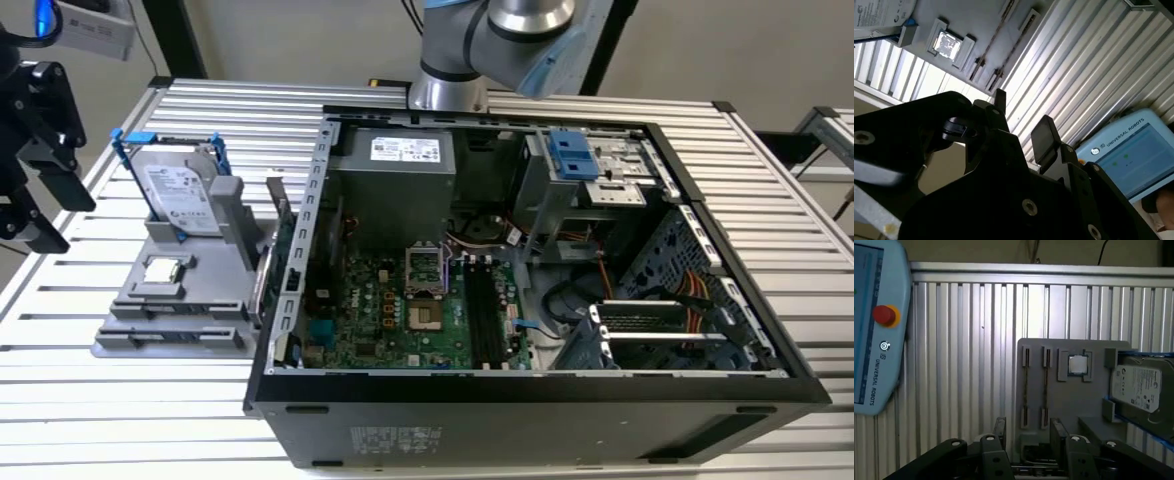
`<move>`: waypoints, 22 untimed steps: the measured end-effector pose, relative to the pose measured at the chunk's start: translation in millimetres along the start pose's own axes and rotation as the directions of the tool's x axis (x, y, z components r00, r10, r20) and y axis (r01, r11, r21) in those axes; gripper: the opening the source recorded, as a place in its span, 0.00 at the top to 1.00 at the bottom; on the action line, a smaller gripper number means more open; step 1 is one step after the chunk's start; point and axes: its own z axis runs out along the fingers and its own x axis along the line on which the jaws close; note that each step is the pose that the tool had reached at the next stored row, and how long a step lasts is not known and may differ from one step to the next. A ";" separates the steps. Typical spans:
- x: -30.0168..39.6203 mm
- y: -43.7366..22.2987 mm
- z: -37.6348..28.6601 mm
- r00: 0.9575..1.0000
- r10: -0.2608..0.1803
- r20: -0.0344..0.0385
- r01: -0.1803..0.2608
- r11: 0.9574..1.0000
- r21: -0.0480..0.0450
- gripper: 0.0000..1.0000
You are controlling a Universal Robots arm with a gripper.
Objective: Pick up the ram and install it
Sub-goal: 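Pick up the ram and move it above insertion slot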
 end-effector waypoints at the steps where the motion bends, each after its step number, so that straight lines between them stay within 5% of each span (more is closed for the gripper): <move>1: -0.1 0.0 0.4 1.000 0.009 0.000 -0.009 1.000 0.000 0.00; 22: -1.4 -0.8 11.7 0.999 0.033 0.000 -0.033 0.999 0.000 0.00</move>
